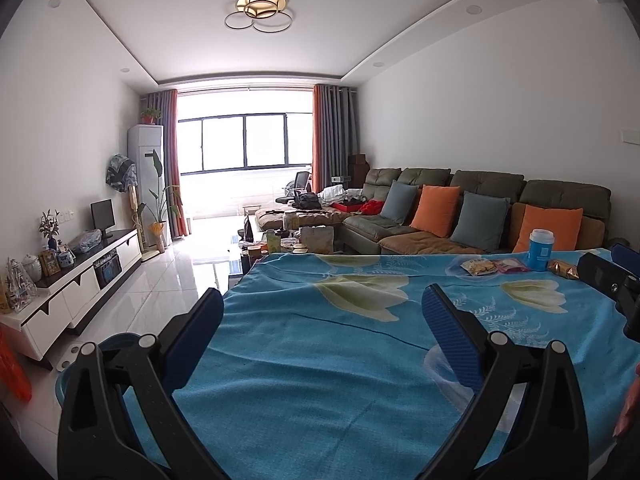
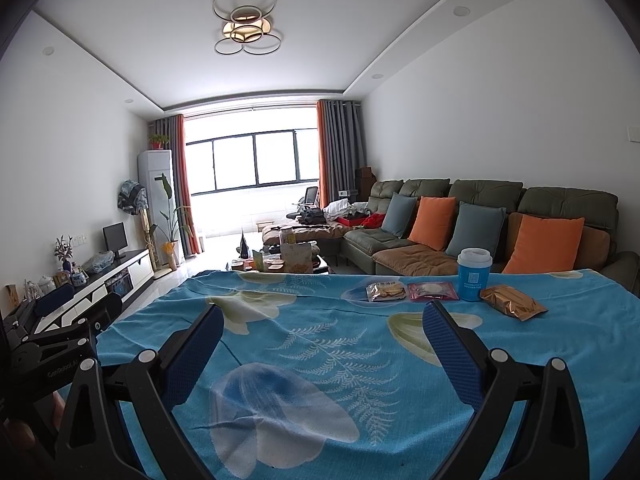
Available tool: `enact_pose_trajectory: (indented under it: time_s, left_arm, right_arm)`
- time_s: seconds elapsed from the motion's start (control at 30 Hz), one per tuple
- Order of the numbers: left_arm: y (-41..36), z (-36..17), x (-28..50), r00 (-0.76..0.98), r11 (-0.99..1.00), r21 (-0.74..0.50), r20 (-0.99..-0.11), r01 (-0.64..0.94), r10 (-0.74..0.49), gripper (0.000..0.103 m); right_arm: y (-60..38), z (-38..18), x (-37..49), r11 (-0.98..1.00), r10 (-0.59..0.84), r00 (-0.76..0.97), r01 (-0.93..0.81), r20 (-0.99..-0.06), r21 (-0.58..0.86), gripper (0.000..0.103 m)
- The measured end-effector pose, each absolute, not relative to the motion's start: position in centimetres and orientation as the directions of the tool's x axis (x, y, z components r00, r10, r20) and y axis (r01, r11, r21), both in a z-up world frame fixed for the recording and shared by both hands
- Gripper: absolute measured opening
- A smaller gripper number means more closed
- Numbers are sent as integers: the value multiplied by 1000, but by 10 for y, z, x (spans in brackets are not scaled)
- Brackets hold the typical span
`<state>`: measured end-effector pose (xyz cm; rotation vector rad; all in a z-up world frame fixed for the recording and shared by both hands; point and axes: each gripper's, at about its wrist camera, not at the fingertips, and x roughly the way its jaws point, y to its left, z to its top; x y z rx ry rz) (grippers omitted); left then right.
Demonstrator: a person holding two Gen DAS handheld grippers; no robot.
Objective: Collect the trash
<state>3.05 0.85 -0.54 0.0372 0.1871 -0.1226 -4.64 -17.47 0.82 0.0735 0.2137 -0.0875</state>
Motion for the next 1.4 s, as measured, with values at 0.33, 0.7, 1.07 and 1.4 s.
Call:
enact_pose_trajectory:
  time_s: [0.33,0.7,1.07,1.4]
  left_arm:
    - [9,-5,32,977,992,27,-182,121,-114,97]
    - [9,-5,32,976,992,26,-182,124,-117,97]
    - [5,-3,31,976,990,14,-172,137,-133,97]
    - [-4,-11,80,919,983,48,-366,175,-145,97]
  right_arm:
    - [-174,9,-46,993,-82,974,98,-213,64,96]
    - [-174,8,-46,993,-82,973,98,-215,64,96]
    - [-174,6,-46,993,-83,974,99,-211,67,96]
    - [-206,2,-34,983,-140,943,170,-303,73,96]
